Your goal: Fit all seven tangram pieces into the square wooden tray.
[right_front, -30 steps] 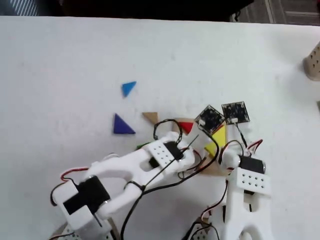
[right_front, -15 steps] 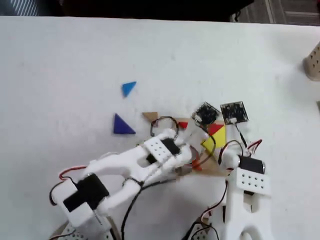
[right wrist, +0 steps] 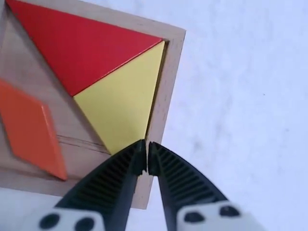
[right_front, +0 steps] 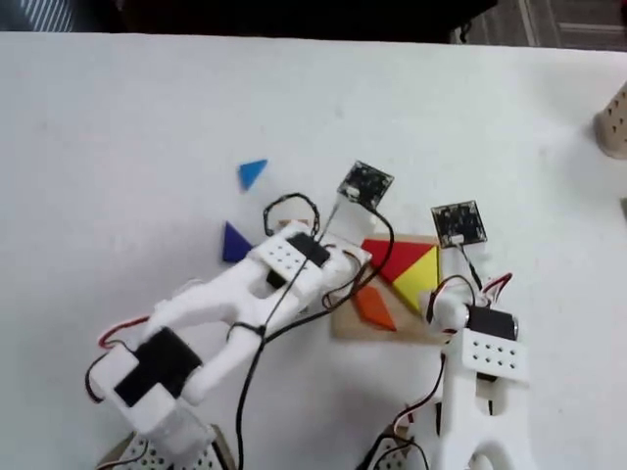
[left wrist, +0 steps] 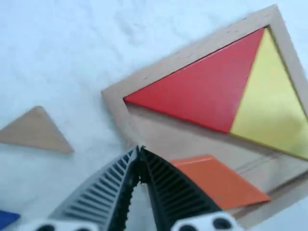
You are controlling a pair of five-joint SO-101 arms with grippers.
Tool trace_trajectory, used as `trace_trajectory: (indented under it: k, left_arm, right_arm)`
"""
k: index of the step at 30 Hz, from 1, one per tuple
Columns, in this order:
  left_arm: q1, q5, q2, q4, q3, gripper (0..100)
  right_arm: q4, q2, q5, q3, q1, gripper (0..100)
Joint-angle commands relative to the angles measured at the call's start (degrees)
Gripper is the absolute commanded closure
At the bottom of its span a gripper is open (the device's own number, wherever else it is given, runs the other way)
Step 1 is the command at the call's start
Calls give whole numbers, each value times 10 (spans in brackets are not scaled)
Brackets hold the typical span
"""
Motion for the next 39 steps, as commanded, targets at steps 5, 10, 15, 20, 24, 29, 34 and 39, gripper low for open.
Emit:
trace_trajectory:
  k: [5, 10, 15, 20, 24, 29, 34, 39]
  left_arm:
    - [102, 5, -137, -74, 131, 979]
    - [105, 5, -59, -53, 94, 979]
    - [103, 5, -20, -40, 68, 979]
    - [80, 4, -18, -46, 64, 979]
    - [45, 5, -19, -46, 43, 979]
    - [22, 6, -21, -46, 27, 979]
    - [88, 5, -72, -46, 66, 979]
    - [155, 4, -102, -64, 107, 979]
  right_arm:
    - [-4, -3, -4, -10, 4, 981]
    - [-4, -3, -4, -10, 4, 981]
    - [-5, -3, -4, -10, 4, 981]
    - [-5, -3, -4, -10, 4, 981]
    - [-5, -3, -4, -10, 3, 981]
    - [-5, -3, -4, -10, 3, 981]
    - [-5, -3, -4, -10, 3, 981]
    - [-12, -2, -4, -9, 3, 981]
